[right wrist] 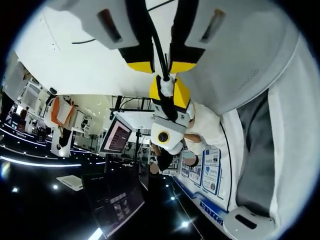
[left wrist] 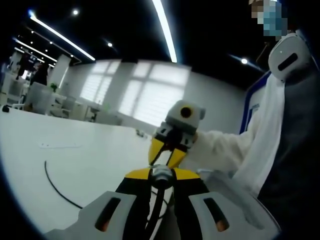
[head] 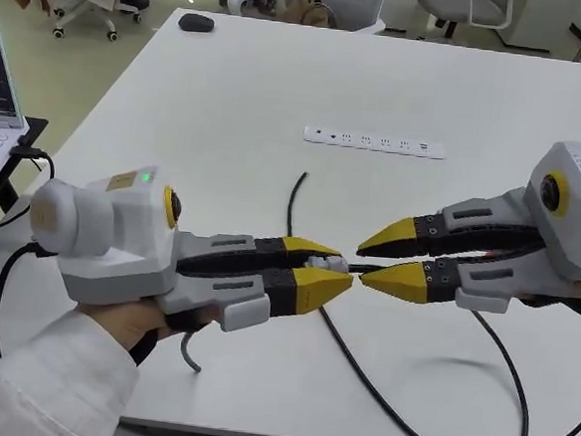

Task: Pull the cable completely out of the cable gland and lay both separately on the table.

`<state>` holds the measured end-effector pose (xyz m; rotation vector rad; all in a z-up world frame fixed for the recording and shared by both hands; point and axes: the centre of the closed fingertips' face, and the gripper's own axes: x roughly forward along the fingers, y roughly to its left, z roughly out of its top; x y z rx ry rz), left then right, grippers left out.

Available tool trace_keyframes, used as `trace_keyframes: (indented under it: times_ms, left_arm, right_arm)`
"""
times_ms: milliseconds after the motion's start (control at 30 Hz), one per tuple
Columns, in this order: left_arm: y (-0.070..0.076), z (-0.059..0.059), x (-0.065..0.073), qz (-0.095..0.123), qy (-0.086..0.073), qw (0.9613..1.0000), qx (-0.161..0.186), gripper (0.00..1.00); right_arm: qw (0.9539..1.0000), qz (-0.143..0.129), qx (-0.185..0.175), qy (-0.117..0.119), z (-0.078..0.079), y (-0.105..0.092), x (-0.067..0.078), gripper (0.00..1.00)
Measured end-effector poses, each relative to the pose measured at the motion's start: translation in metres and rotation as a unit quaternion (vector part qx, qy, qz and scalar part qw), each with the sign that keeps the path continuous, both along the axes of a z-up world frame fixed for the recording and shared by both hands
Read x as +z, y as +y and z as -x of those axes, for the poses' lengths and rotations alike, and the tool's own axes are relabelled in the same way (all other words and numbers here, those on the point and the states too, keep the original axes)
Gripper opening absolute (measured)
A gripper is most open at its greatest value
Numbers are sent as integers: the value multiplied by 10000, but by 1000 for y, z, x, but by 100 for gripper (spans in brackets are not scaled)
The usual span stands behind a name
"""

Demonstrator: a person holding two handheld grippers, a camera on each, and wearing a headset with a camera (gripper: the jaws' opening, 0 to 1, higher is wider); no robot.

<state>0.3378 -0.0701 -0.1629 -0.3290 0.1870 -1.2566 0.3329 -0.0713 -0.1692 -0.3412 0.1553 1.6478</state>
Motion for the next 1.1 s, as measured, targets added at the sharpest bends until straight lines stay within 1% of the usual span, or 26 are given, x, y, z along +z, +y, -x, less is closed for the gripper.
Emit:
trace_keyframes:
  times_ms: [33,67,167,267,567,833,1100]
  left_arm:
    - [0,0,0,-1,-9,10000,12,17]
    - [0,0,0,1,-3,10000,3,17]
    - [1,-1,0,-17,-4,10000,16,17]
    - [1,-2,0,-1,-9,10000,23,17]
    - [0,-1,-2,-36,6,10000,21,17]
    - [0,-1,-3,-74,25,10000,8,17]
    - [1,-1,-4,-76,36,10000,-4,17]
  right_arm:
    - [10000,15,31,42,1,0,-1,7]
    - [10000,36,55,34,2,0,-3,5]
    - [10000,46,68,1,3,0,-3,5]
    - [10000,-3,55,29,2,0,-2,5]
    - [10000,-7,-32,58,1,-3,-4,5]
    - [9995,-18,-270,144,-5,-19,-7,5]
    - [9977,30,-623,260,-12,-43,-14,5]
